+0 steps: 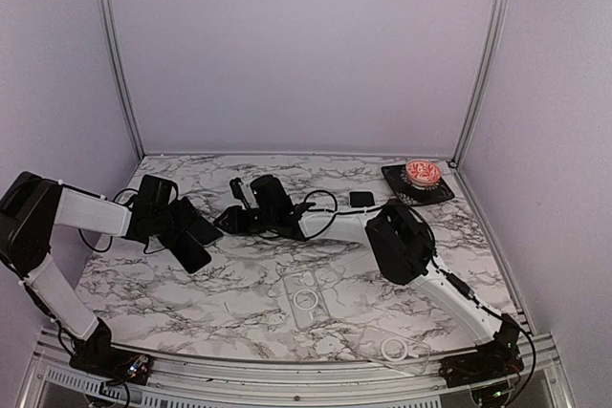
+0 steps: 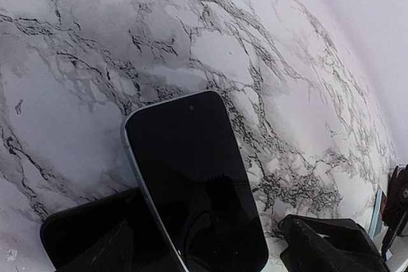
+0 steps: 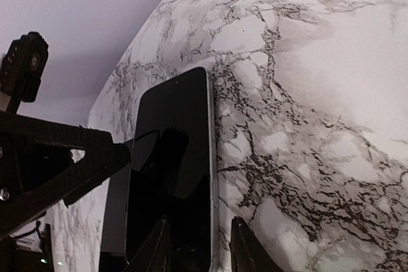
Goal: Put the phone into the phone case
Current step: Move the phone to the center of the board.
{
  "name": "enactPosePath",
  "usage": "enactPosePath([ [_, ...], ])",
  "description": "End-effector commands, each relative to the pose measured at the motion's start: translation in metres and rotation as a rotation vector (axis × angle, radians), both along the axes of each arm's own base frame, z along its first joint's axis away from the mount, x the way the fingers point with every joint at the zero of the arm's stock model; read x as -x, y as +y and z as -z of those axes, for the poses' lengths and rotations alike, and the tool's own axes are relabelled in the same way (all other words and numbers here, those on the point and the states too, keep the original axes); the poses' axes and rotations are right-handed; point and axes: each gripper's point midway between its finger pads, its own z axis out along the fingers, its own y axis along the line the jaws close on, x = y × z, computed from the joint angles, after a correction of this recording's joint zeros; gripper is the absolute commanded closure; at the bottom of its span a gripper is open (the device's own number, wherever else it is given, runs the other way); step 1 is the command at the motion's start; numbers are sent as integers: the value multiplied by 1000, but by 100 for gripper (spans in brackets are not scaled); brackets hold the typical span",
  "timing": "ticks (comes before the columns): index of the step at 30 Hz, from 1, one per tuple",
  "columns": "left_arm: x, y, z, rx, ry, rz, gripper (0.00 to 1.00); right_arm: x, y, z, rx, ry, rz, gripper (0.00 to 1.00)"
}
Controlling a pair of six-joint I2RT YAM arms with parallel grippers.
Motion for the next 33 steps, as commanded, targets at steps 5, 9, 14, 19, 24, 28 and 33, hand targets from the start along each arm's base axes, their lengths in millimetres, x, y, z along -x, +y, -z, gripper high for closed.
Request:
enactPosePath([
  [5,5,-6,22,56,52,3,15,8,21,5,-93,125,8,70],
  [9,1,-15,23,94,36,32,16,24,31,8,-105,147,-28,71],
  [14,5,-36,27,181,37,107,19,30,33,2,-103,134,-64,72],
  [19,7,-52,7,240,-46,194,29,30,31,-7,-112,112,-102,73],
  [24,12,-58,-4,275,-94,241,33,28,27,-11,-137,119,-125,74],
  [28,13,-55,-7,265,-108,237,32,24,14,-10,-53,95,-98,73],
  [33,4,-45,-22,92,-149,289,32,9,-27,-42,81,-63,35,68],
])
